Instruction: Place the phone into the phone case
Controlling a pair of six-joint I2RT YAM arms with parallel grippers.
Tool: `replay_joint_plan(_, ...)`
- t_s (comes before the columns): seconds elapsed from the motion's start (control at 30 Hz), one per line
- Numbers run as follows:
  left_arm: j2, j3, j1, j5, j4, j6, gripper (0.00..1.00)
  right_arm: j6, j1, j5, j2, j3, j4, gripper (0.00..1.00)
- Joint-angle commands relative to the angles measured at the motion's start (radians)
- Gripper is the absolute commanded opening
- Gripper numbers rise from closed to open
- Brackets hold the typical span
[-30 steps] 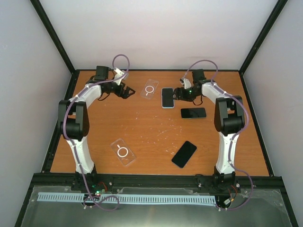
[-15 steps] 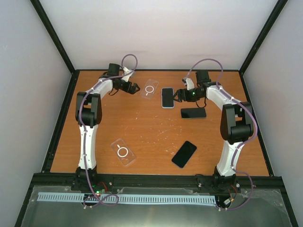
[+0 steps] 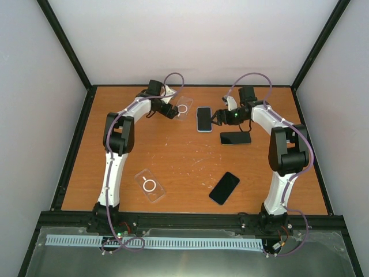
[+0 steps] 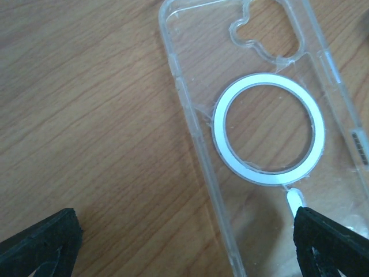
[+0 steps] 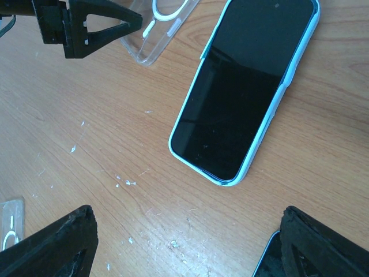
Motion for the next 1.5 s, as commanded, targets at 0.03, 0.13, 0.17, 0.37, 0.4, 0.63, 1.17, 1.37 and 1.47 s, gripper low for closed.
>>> replay_joint_plan(0.03,0.032,0.039,-0.01,-0.088,-0.078,0.034,1.0,0.0,-0.008,0.001,-0.049,-0.012,0.016,0.84)
replay_joint_plan(0.13,0.017,0.014,-0.013,-0.103,-0.107,0.04,1.0,-0.002,-0.008,0.004,-0.056,-0.012,0.013,0.84)
replay_joint_plan(0.17,0.003,-0.014,-0.015,-0.104,-0.108,0.044,1.0,-0.002,-0.009,0.006,-0.062,-0.013,0.013,0.84)
replay_joint_plan(0.37,-0.121,-0.219,-0.021,-0.116,-0.079,0.067,1.0,0.0,-0.014,0.002,-0.074,-0.018,0.013,0.84)
replay_joint_plan(0.4,-0.138,-0.246,-0.022,-0.117,-0.079,0.069,1.0,0.001,-0.014,0.0,-0.075,-0.019,0.015,0.84)
replay_joint_plan(0.63,-0.28,-0.464,-0.047,-0.068,-0.066,0.073,1.0,0.0,-0.015,-0.001,-0.091,-0.028,0.015,0.84)
replay_joint_plan(1.17,-0.61,-1.013,-0.243,-0.021,-0.015,-0.004,1.0,-0.011,-0.02,-0.011,-0.109,-0.048,0.012,0.84)
replay_joint_plan(1.37,-0.702,-1.125,-0.286,0.029,-0.02,0.045,1.0,-0.011,-0.02,-0.017,-0.111,-0.047,0.008,0.84)
replay_joint_plan(1.47,-0.734,-1.129,-0.286,0.052,-0.032,0.072,1.0,-0.017,-0.02,-0.022,-0.111,-0.05,0.005,0.84)
